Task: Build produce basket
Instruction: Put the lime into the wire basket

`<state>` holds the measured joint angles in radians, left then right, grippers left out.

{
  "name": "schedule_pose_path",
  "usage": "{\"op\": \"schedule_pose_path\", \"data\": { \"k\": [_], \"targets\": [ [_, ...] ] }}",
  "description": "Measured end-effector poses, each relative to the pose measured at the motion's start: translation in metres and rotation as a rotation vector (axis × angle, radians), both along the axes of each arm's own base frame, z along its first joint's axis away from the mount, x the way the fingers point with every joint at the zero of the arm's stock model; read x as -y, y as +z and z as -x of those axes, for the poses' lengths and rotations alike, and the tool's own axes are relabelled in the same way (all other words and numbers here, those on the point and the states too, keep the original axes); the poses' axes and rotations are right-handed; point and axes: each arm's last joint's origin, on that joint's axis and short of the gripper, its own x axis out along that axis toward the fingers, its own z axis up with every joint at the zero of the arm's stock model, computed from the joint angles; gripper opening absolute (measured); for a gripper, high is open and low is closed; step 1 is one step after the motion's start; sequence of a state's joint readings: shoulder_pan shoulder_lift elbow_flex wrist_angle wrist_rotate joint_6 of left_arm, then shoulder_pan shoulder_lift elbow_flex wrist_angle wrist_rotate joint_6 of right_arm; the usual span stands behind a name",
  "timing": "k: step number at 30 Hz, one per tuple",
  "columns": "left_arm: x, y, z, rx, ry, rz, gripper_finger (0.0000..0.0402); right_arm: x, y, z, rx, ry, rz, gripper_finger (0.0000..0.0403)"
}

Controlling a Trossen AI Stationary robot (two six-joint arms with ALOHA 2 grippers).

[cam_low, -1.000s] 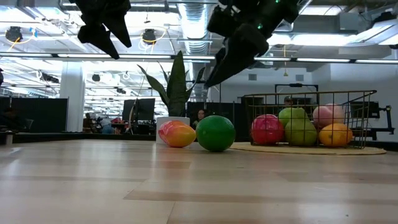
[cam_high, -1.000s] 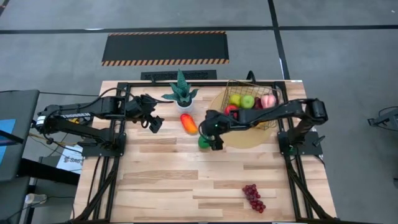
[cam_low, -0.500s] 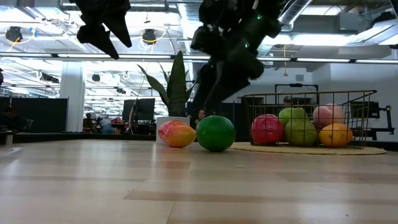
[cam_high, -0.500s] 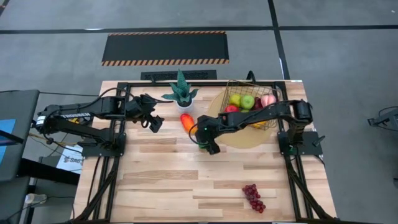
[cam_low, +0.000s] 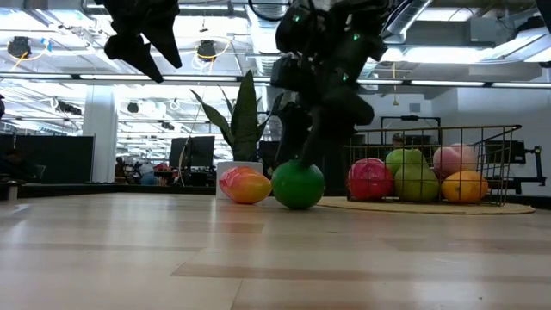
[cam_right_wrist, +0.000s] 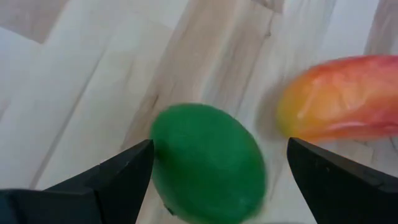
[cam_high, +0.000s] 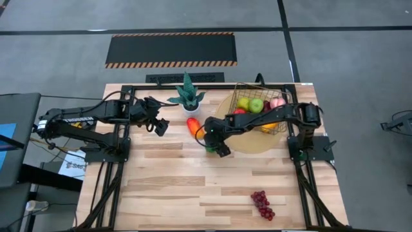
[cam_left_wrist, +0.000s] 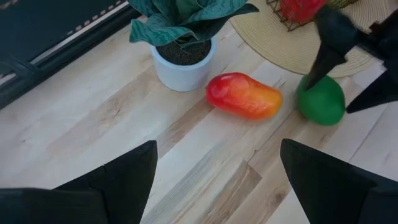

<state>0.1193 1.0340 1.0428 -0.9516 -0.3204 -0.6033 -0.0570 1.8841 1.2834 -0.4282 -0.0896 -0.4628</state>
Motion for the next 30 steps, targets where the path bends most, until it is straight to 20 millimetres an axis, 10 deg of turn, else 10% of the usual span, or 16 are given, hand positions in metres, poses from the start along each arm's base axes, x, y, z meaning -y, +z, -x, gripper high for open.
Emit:
{"op": "schedule_pose_path", "data": {
  "k": [11,30],
  "targets": [
    [0.000,0.000,0.000,0.004,0.009,0.005,0.0327,-0.001,-0.030,-0.005,-0.079,0.014,-0.016,0.0383],
    [0.000,0.000,0.000,0.004,0.010,0.005,0.0327,0.002,-0.011,0.003,-0.078,-0.115,-0.109,0.0347]
  ]
}}
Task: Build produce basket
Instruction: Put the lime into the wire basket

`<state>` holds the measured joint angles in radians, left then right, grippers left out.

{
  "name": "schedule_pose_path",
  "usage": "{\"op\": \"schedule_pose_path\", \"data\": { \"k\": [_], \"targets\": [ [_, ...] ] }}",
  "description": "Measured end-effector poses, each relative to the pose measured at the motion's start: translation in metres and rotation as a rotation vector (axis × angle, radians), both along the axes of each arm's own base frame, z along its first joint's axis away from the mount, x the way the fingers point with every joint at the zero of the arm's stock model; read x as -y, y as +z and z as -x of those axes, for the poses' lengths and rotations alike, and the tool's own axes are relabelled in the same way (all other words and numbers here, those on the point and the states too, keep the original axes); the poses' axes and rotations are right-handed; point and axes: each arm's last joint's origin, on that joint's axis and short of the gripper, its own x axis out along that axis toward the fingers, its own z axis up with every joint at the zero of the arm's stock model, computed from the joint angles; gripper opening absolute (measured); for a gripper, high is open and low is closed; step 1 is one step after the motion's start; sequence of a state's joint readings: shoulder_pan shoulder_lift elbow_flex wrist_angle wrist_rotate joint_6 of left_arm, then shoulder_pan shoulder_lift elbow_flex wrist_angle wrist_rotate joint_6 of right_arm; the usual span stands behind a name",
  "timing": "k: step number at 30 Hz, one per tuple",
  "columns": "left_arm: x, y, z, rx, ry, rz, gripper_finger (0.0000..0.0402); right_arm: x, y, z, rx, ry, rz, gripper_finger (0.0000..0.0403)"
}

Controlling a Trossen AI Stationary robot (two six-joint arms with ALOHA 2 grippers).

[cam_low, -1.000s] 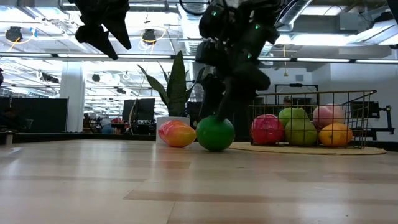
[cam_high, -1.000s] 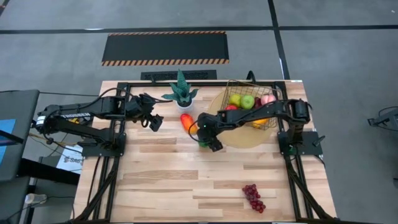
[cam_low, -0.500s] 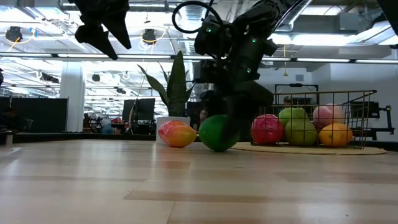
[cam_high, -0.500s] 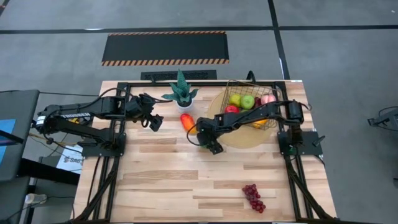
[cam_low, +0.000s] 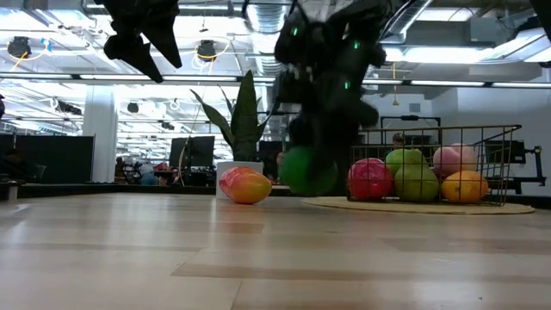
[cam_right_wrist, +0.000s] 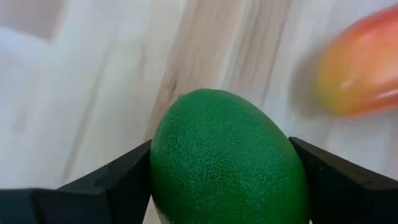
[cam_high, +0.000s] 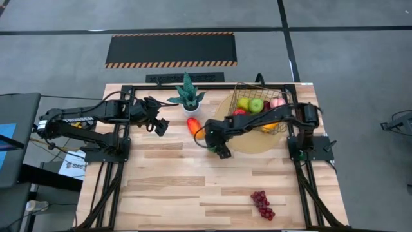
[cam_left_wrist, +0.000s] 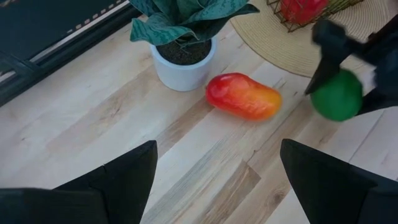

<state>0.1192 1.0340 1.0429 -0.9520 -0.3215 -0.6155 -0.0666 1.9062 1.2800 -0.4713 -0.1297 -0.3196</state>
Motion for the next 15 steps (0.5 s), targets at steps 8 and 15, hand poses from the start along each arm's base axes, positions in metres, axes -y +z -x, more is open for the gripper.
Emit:
{"op": "schedule_pose_path", "data": {
  "k": [8,15],
  "targets": [
    [0.000,0.000,0.000,0.001,0.005,-0.003,0.0327,0.016,0.071,0.021,0.202,-0.136,-0.044,0.0339],
    [-0.001,0.001,0.000,0.002,0.021,-0.028,0.0327,0.037,0.142,0.060,0.426,-0.305,-0.090,0.0350]
  ]
}}
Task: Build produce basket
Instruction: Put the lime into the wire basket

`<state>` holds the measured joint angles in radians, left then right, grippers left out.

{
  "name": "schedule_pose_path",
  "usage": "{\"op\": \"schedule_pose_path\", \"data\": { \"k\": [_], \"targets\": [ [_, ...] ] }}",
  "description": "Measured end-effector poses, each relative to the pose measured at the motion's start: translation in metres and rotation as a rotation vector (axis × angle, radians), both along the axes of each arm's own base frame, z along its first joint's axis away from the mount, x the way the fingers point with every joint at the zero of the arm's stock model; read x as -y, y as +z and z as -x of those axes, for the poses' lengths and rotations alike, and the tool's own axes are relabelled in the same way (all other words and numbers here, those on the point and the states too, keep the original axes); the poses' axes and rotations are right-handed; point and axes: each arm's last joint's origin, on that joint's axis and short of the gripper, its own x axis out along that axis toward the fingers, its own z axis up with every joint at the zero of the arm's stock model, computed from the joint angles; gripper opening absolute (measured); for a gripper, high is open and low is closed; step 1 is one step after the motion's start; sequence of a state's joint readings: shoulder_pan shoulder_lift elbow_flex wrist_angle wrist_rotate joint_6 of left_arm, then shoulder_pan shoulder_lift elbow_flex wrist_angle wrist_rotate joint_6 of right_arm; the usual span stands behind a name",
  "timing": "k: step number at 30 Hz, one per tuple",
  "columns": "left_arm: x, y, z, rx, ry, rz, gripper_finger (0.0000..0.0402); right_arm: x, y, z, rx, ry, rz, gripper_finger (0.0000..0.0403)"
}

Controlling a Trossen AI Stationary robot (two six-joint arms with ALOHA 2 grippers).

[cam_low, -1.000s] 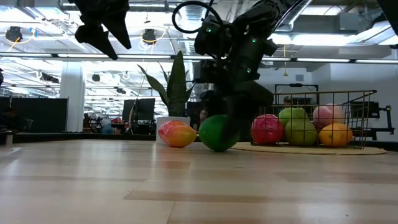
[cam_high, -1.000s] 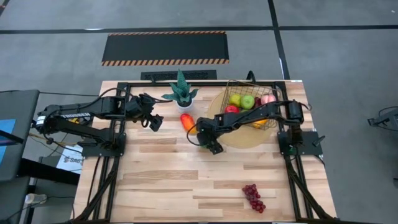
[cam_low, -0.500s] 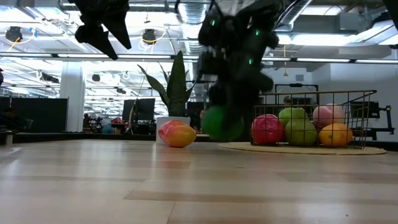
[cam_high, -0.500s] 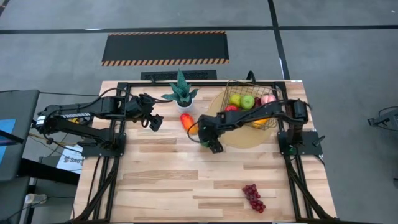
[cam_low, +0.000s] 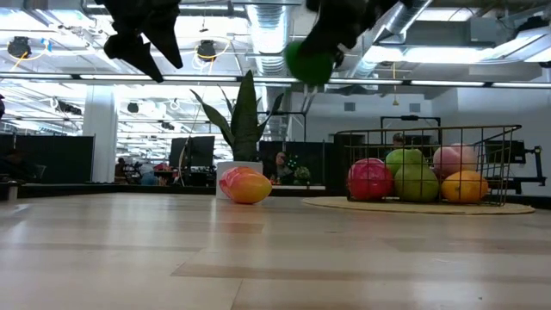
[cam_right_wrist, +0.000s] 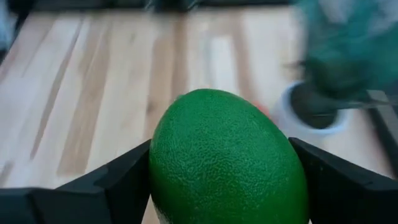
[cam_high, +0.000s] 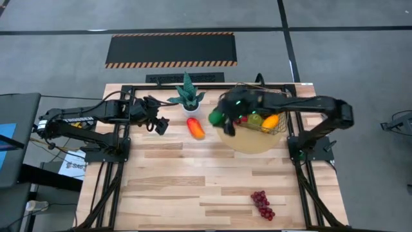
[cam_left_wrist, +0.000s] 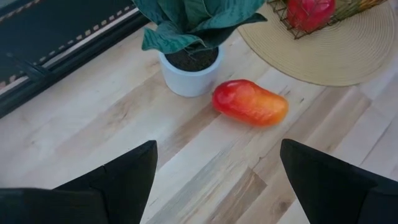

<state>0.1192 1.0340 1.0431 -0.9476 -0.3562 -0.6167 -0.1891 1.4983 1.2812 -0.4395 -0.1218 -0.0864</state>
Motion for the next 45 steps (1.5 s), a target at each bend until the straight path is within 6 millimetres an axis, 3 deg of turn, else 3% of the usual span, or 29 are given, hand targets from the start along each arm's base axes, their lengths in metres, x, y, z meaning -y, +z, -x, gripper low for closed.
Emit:
{"op": "schedule_pose_path", "data": {
  "k": [4,9,18,28,32,37,45],
  "targets": [
    [-0.001,0.000,0.000,0.005,0.014,-0.012,0.0327,0.012,0.031,0.029,0.085,-0.151,-0.018,0.0347],
    [-0.001,0.001,-0.001,0.020,0.022,-0.027,0.0327,0.024,0.050,0.066,0.085,-0.405,-0.032,0.0349],
    [-0.002,0.002,-0.002,0.026,0.027,-0.048,0.0327,0.023,0.046,0.120,-0.154,-0.659,-0.121,0.0348],
    [-0.002,0.004,-0.003,0.030,0.024,-0.080,0.0327,0.001,0.037,0.156,-0.375,-0.914,-0.085,0.0352],
    [-0.002,0.003,-0.003,0.027,0.023,-0.083,0.0327,-0.008,0.020,0.158,-0.391,-0.930,-0.106,0.0350],
    [-0.002,0.003,-0.003,0.025,0.021,-0.085,0.0327,-0.018,-0.022,0.164,-0.450,-0.966,-0.134,0.0355],
    [-0.002,0.003,-0.003,0.018,0.009,-0.093,0.0327,-0.018,-0.068,0.165,-0.454,-0.993,-0.169,0.0356]
  ]
}}
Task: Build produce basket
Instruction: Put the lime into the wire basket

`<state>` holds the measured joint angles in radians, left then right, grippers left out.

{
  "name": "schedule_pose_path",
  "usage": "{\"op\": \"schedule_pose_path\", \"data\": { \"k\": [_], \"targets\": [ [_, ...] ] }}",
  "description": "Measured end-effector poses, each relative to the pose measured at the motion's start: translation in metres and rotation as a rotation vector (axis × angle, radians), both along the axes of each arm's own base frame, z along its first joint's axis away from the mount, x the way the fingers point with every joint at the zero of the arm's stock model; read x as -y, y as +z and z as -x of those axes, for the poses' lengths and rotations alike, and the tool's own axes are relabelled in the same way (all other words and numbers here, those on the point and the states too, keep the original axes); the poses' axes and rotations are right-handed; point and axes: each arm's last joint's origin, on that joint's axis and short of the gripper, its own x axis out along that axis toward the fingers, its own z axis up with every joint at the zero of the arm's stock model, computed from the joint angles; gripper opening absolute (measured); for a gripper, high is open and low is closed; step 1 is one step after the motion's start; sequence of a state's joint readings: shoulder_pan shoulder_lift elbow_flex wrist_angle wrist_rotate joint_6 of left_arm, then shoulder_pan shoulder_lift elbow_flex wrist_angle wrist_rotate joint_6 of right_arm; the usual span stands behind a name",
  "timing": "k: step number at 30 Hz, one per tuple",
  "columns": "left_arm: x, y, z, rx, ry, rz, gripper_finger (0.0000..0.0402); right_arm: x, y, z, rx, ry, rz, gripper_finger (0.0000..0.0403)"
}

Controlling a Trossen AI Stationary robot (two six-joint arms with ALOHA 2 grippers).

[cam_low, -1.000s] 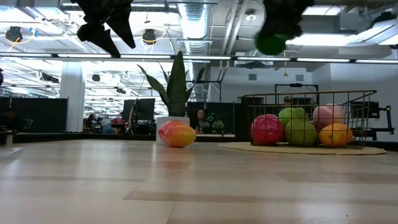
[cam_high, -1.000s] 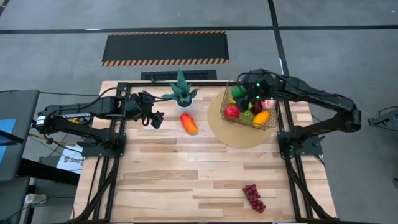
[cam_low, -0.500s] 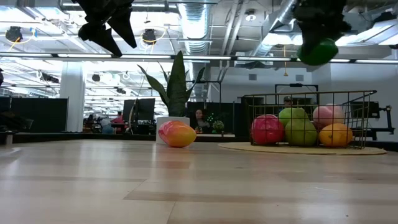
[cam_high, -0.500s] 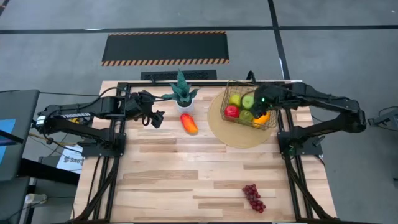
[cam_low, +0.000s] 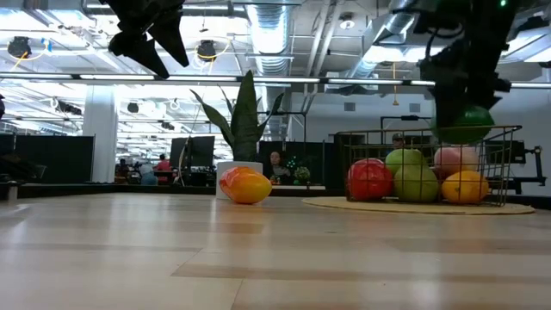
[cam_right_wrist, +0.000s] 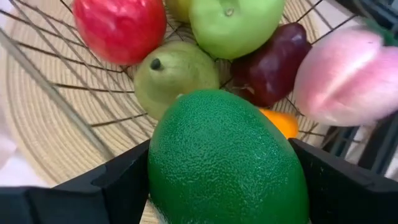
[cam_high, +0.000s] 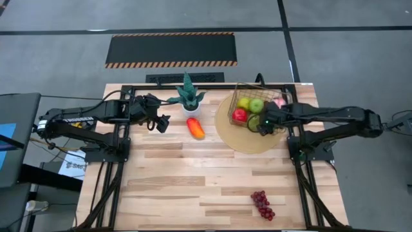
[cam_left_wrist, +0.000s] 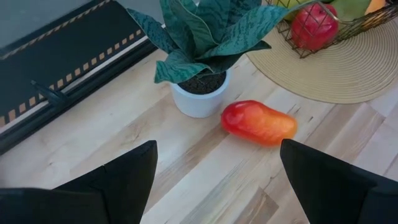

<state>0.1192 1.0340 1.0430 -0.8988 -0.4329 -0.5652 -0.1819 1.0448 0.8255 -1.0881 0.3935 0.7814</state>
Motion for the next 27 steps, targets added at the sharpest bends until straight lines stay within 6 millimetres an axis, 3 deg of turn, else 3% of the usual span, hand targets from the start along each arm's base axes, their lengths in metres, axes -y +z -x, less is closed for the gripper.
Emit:
{"op": "schedule_pose_path", "data": {
  "k": [7,27],
  "targets": [
    [0.000,0.000,0.000,0.000,-0.001,0.002,0.0327,0.007,-0.020,0.003,-0.006,-0.045,-0.002,0.0356],
    [0.000,0.000,0.000,0.010,0.011,0.014,0.0327,0.033,-0.023,0.009,-0.038,-0.135,-0.019,0.0357]
  ]
}}
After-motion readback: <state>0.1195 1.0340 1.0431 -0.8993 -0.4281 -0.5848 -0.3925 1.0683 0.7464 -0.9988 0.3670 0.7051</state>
